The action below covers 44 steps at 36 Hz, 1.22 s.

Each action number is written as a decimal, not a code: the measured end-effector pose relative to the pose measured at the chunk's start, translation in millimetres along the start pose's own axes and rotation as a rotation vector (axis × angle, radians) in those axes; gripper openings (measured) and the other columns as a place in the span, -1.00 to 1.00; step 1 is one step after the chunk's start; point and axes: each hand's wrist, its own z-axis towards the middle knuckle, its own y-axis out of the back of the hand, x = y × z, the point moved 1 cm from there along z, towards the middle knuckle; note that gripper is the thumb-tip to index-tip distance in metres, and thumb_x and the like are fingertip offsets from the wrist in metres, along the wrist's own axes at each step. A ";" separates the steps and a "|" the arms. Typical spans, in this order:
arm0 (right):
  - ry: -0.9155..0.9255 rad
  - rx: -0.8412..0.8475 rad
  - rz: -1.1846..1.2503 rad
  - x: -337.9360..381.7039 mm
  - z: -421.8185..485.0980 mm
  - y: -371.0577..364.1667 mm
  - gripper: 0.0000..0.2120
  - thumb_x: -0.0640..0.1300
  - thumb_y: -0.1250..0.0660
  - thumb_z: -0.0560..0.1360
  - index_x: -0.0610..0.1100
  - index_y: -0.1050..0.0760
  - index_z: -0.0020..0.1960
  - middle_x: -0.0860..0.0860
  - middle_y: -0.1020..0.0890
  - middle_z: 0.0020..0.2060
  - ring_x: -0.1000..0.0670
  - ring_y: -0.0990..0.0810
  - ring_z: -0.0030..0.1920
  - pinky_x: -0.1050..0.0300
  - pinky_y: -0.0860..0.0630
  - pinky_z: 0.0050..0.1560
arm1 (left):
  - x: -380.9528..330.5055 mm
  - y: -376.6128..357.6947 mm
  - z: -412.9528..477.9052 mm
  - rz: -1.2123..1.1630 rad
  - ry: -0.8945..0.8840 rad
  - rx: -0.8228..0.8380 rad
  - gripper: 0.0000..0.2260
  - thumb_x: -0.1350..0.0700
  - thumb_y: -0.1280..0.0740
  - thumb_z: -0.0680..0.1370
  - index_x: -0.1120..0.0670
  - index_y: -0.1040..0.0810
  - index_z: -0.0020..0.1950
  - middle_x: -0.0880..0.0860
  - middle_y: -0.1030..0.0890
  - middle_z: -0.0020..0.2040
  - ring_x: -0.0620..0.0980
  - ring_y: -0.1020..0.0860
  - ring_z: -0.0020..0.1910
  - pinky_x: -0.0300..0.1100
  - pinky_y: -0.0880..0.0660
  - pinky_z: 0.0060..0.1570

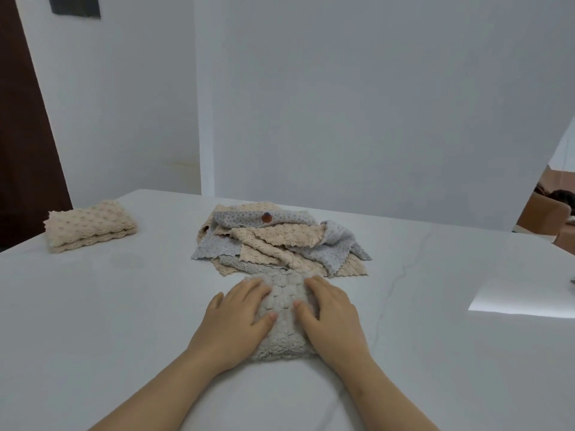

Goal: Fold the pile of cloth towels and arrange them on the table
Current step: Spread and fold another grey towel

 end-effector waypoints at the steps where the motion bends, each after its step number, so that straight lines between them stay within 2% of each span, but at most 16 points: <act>1: -0.045 -0.048 0.004 -0.8 -2.5 2.1 -0.35 0.28 0.05 0.41 0.00 -0.28 0.39 0.11 -0.35 0.39 0.05 -0.26 0.38 0.15 -0.19 0.34 | 0.6 1.8 -1.3 -0.046 0.017 -0.077 -0.33 -0.35 0.08 0.41 -0.09 -0.16 0.46 -0.14 -0.14 0.49 -0.15 -0.09 0.47 -0.12 -0.07 0.43; 3: -0.172 -0.089 0.004 -1.3 -8.0 6.9 -0.44 0.24 -0.02 0.50 -0.03 -0.26 0.39 0.06 -0.41 0.32 -0.01 -0.30 0.33 0.11 -0.22 0.30 | 1.0 5.0 -5.6 -0.058 0.120 -0.191 -0.25 -0.41 0.02 0.34 -0.05 -0.19 0.44 -0.07 -0.26 0.43 -0.06 -0.22 0.41 -0.10 -0.20 0.37; 6: -0.278 -0.073 -0.088 -1.1 -18.2 11.9 -0.50 0.22 -0.04 0.53 -0.05 -0.34 0.33 -0.01 -0.46 0.24 -0.06 -0.32 0.28 0.05 -0.22 0.26 | -0.9 5.9 -12.1 0.013 0.321 -0.228 -0.33 -0.38 -0.12 0.44 0.02 -0.28 0.39 0.02 -0.35 0.36 0.04 -0.28 0.36 -0.08 -0.22 0.33; 9: -0.285 -0.020 -0.133 -1.7 -27.4 14.1 -0.53 0.25 -0.04 0.51 -0.06 -0.45 0.14 -0.01 -0.52 0.11 -0.07 -0.36 0.18 0.03 -0.24 0.19 | -4.9 4.4 -17.3 0.047 0.346 -0.213 -0.41 -0.40 -0.12 0.43 0.01 -0.44 0.22 -0.01 -0.43 0.25 0.02 -0.33 0.30 -0.12 -0.23 0.28; 12: -0.265 -0.017 -0.072 -4.0 -33.8 17.2 -0.62 0.23 -0.10 0.49 -0.07 -0.42 -0.02 0.00 -0.53 0.02 -0.06 -0.38 0.12 0.04 -0.25 0.12 | -6.9 2.8 -20.9 0.040 0.329 -0.181 -0.47 -0.36 -0.13 0.45 0.01 -0.49 0.15 -0.04 -0.46 0.23 0.00 -0.36 0.29 -0.13 -0.25 0.27; 15: -0.197 -0.036 0.031 -6.5 -39.2 20.8 -0.71 0.19 -0.16 0.49 -0.04 -0.32 -0.09 0.03 -0.50 -0.13 -0.05 -0.39 0.00 0.06 -0.28 0.03 | -9.9 6.3 -25.0 -0.054 0.299 -0.217 -0.63 -0.31 -0.20 0.45 0.00 -0.42 -0.21 -0.05 -0.51 -0.10 0.03 -0.48 0.08 -0.12 -0.33 0.01; 16: -0.177 -0.041 0.088 -7.9 -41.0 21.0 -0.73 0.17 -0.19 0.49 -0.04 -0.31 -0.08 0.04 -0.50 -0.15 -0.05 -0.42 -0.02 0.06 -0.32 0.01 | -10.6 7.1 -27.0 -0.125 0.296 -0.226 -0.65 -0.28 -0.23 0.46 0.00 -0.38 -0.24 -0.07 -0.49 -0.19 0.02 -0.48 -0.01 -0.14 -0.32 -0.07; 21: -0.172 -0.106 0.501 -12.2 -41.7 20.1 -0.81 0.08 -0.30 0.48 0.00 -0.38 -0.03 0.09 -0.60 -0.19 0.04 -0.58 -0.12 0.02 -0.53 -0.04 | -15.0 4.1 -29.4 -0.658 0.270 -0.246 -0.78 -0.11 -0.33 0.48 -0.06 -0.38 0.00 -0.07 -0.57 -0.08 0.00 -0.56 -0.03 -0.06 -0.49 0.05; 24: -0.155 -0.136 0.626 -11.6 -33.1 21.3 -0.86 0.03 -0.31 0.49 0.02 -0.40 -0.02 0.10 -0.60 -0.18 0.10 -0.58 -0.13 0.10 -0.54 -0.06 | -17.8 3.3 -22.8 -0.924 0.254 -0.271 -0.80 -0.03 -0.36 0.48 -0.13 -0.36 0.00 0.06 -0.62 0.03 0.04 -0.61 -0.02 0.07 -0.52 0.09; 26: -0.131 -0.158 0.675 -10.1 -23.1 23.4 -0.86 0.00 -0.31 0.50 -0.02 -0.42 -0.01 0.11 -0.59 -0.19 0.15 -0.57 -0.16 0.24 -0.51 -0.14 | -19.9 5.2 -15.4 -1.034 0.231 -0.291 -0.76 0.02 -0.34 0.51 -0.14 -0.34 0.08 0.07 -0.60 0.04 0.03 -0.61 -0.02 0.05 -0.53 0.08; 29: -0.091 -0.197 0.711 -6.7 -2.0 26.4 -0.88 -0.02 -0.31 0.50 -0.03 -0.41 -0.04 0.10 -0.57 -0.26 0.17 -0.52 -0.31 0.25 -0.44 -0.29 | -22.9 12.3 0.4 -1.078 0.193 -0.340 -0.61 0.07 -0.31 0.53 -0.18 -0.22 0.26 -0.08 -0.53 0.00 -0.09 -0.57 -0.03 -0.15 -0.52 -0.02; 32: -0.089 -0.207 0.748 -2.3 21.6 32.5 -0.91 -0.03 -0.32 0.49 0.03 -0.40 -0.12 0.12 -0.55 -0.28 0.14 -0.54 -0.33 0.14 -0.49 -0.37 | -25.8 23.5 21.1 -1.066 0.167 -0.382 -0.52 0.08 -0.29 0.55 -0.31 -0.15 0.31 -0.04 -0.49 0.19 -0.01 -0.54 0.13 -0.01 -0.49 0.17; 36: -0.148 -0.150 0.799 5.7 52.1 51.5 -0.92 -0.06 -0.30 0.51 0.01 -0.40 -0.07 0.03 -0.57 -0.14 0.04 -0.58 -0.20 0.29 -0.48 -0.49 | -37.2 44.9 52.8 -1.008 0.131 -0.329 -0.64 0.13 -0.23 0.58 -0.30 -0.23 0.19 -0.12 -0.41 0.20 -0.03 -0.48 0.18 0.01 -0.45 0.22; 38: -0.211 -0.132 0.803 7.0 64.8 63.4 -0.89 -0.06 -0.28 0.52 -0.05 -0.39 0.00 0.02 -0.56 -0.11 0.05 -0.57 -0.20 0.31 -0.46 -0.50 | -44.1 54.9 68.6 -0.959 0.155 -0.261 -0.75 0.11 -0.21 0.59 -0.28 -0.33 0.04 -0.18 -0.46 0.07 -0.06 -0.50 0.07 -0.02 -0.45 0.19; 40: -0.293 -0.111 0.812 5.9 75.3 75.6 -0.83 -0.04 -0.28 0.53 -0.09 -0.39 0.05 0.01 -0.55 -0.12 0.03 -0.54 -0.24 0.33 -0.41 -0.53 | -51.3 63.8 83.8 -0.930 0.190 -0.196 -0.80 0.11 -0.21 0.59 -0.24 -0.38 -0.07 -0.21 -0.46 -0.12 -0.14 -0.46 -0.17 -0.11 -0.45 0.02; 44: -0.455 -0.035 0.856 0.7 86.1 98.9 -0.77 -0.03 -0.27 0.52 -0.10 -0.39 0.11 -0.06 -0.55 -0.07 0.02 -0.50 -0.30 0.35 -0.35 -0.54 | -70.3 79.0 106.1 -0.950 0.251 -0.075 -0.85 0.12 -0.23 0.58 -0.16 -0.44 -0.06 -0.17 -0.37 -0.28 -0.15 -0.34 -0.35 -0.24 -0.31 -0.30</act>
